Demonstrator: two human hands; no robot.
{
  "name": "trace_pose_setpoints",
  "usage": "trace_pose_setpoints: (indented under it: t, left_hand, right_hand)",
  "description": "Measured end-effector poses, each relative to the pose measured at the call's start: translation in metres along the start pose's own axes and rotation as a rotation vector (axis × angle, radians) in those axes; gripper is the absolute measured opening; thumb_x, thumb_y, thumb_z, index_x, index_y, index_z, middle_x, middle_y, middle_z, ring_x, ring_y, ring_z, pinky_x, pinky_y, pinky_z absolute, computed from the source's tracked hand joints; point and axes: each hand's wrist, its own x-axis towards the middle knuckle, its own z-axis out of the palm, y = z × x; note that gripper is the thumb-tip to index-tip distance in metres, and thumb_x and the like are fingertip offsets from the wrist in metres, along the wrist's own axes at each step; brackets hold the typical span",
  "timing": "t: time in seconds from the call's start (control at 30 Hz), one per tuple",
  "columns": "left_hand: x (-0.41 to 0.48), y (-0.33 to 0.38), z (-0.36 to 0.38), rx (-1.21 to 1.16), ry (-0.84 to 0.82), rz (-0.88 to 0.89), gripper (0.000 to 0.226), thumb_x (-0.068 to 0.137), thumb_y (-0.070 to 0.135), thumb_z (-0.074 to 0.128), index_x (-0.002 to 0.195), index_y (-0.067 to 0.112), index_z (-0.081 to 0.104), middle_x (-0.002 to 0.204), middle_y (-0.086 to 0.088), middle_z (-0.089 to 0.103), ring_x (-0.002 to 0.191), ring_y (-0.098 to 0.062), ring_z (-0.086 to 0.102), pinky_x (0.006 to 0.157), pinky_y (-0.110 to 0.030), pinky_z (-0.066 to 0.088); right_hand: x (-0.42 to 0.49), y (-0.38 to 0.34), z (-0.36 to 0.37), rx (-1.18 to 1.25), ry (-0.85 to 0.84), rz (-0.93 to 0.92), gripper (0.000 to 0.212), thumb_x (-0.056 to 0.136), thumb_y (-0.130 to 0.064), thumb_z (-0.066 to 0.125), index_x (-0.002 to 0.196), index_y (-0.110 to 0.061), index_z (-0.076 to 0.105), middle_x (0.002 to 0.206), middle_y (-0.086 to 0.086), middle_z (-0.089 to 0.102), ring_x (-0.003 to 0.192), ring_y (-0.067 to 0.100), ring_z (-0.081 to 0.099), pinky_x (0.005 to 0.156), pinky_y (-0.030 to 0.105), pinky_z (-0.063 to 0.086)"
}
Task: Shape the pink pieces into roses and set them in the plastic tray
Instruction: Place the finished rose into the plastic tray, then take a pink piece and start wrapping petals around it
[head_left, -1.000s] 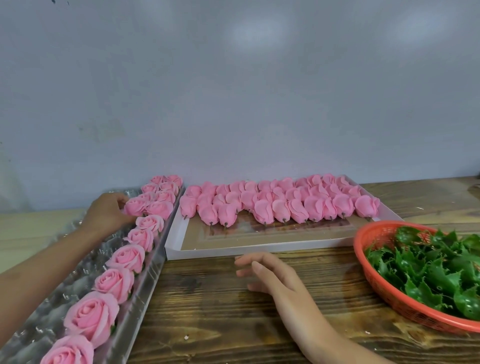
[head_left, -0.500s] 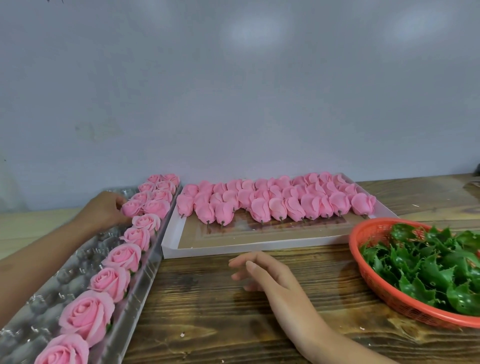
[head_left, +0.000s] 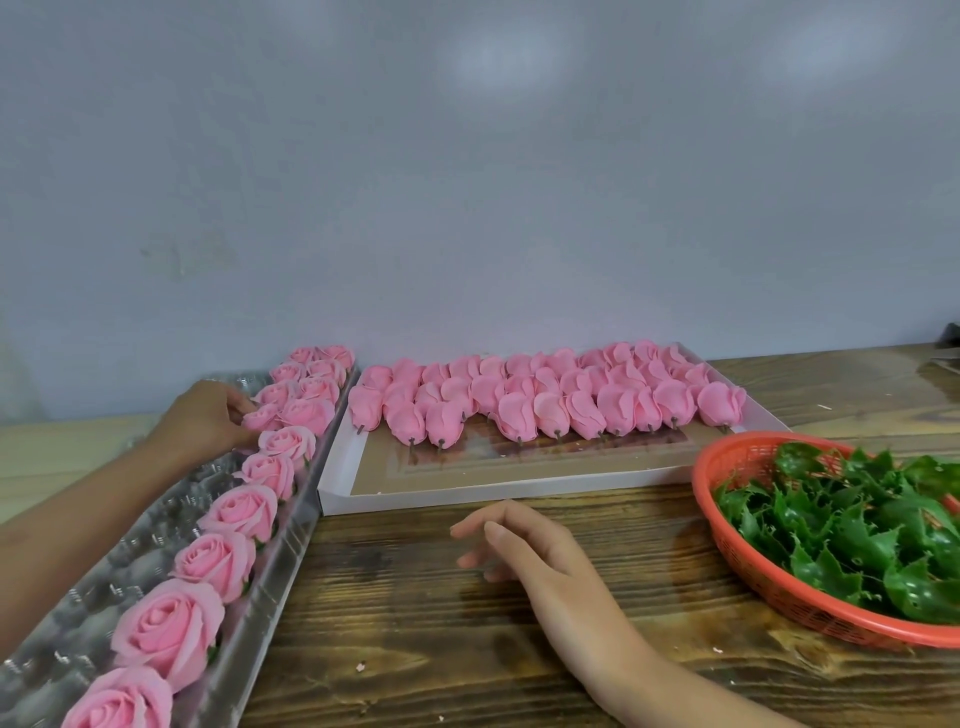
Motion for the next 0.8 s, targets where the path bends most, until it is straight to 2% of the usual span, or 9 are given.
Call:
trace_pose_setpoints:
  t: [0.13,0.23,0.3,0.37,0.43,0.53,0.63,0.7,0.8]
  left_hand:
    - [0.000,0.003,-0.006,0.068,-0.072,0.015,0.016,0.071,-0.001,0.079,0.080,-0.008,0.068,0.086,-0.029,0.068,0.073,-0.028,0.059,0.069,-0.034,0.043]
    - [-0.002,0.012,-0.019,0.019,-0.127,-0.063,0.035,0.069,-0.004,0.079,0.099,-0.007,0.063,0.102,-0.024,0.063,0.086,-0.029,0.057,0.074,-0.033,0.045]
    - [-0.005,0.023,-0.027,0.005,0.000,-0.036,0.048,0.072,-0.009,0.072,0.116,-0.002,0.055,0.116,-0.019,0.057,0.100,-0.032,0.056,0.083,-0.038,0.045]
    - [-0.011,0.040,-0.031,0.052,0.164,0.118,0.046,0.076,-0.010,0.063,0.120,0.002,0.055,0.122,-0.018,0.053,0.107,-0.032,0.054,0.089,-0.041,0.044]
    - [-0.025,0.065,-0.028,0.086,0.240,0.315,0.037,0.079,-0.008,0.059,0.113,0.007,0.058,0.115,-0.012,0.052,0.103,-0.026,0.053,0.088,-0.039,0.043]
    - [-0.045,0.107,-0.009,0.056,0.158,0.493,0.023,0.082,-0.003,0.055,0.097,0.012,0.062,0.096,-0.002,0.059,0.086,-0.019,0.056,0.078,-0.034,0.046]
    - [-0.050,0.135,0.026,0.112,-0.095,0.474,0.017,0.084,0.003,0.050,0.089,0.016,0.061,0.086,0.002,0.062,0.078,-0.016,0.058,0.065,-0.026,0.044]
    - [-0.045,0.145,0.051,0.244,-0.244,0.427,0.013,0.088,0.008,0.049,0.090,0.014,0.060,0.087,0.001,0.062,0.081,-0.016,0.058,0.065,-0.026,0.043]
    - [-0.040,0.152,0.080,0.329,-0.259,0.390,0.017,0.091,0.014,0.046,0.077,0.010,0.054,0.071,0.003,0.050,0.071,-0.014,0.046,0.057,-0.023,0.031]
  right_hand:
    - [0.000,0.001,0.001,-0.008,-0.001,-0.003,0.026,0.103,-0.013,0.045,0.097,-0.017,0.070,0.089,0.002,0.071,0.092,0.010,0.068,0.083,0.021,0.046]
    - [0.001,0.002,0.001,-0.023,-0.012,-0.003,0.027,0.103,-0.012,0.045,0.095,-0.020,0.070,0.089,-0.004,0.070,0.090,0.007,0.069,0.080,0.016,0.046]
    - [0.002,0.002,0.001,-0.028,-0.017,-0.007,0.027,0.103,-0.012,0.046,0.094,-0.021,0.070,0.092,-0.007,0.070,0.088,0.007,0.069,0.079,0.015,0.046]
    - [0.002,0.002,0.002,-0.030,-0.019,-0.010,0.027,0.102,-0.011,0.046,0.094,-0.020,0.070,0.091,-0.009,0.069,0.087,0.007,0.069,0.078,0.015,0.047]
    - [0.002,0.002,0.002,-0.030,-0.021,-0.014,0.027,0.102,-0.009,0.046,0.093,-0.019,0.070,0.089,-0.008,0.068,0.085,0.006,0.068,0.077,0.014,0.046]
    - [0.001,0.000,0.003,-0.018,-0.027,-0.018,0.027,0.102,-0.006,0.046,0.092,-0.016,0.069,0.088,-0.007,0.068,0.083,0.007,0.067,0.073,0.012,0.045]
    - [0.000,-0.002,0.003,-0.013,-0.039,-0.018,0.025,0.101,-0.003,0.046,0.093,-0.012,0.068,0.083,-0.006,0.066,0.078,0.004,0.065,0.070,0.010,0.044]
    - [0.000,-0.004,0.003,-0.030,-0.044,-0.016,0.024,0.100,-0.003,0.046,0.095,-0.010,0.068,0.079,-0.004,0.065,0.075,0.001,0.063,0.071,0.011,0.044]
    - [0.000,-0.004,0.002,-0.073,-0.044,-0.020,0.023,0.101,-0.006,0.046,0.099,-0.010,0.069,0.078,-0.001,0.066,0.075,-0.001,0.063,0.076,0.015,0.045]
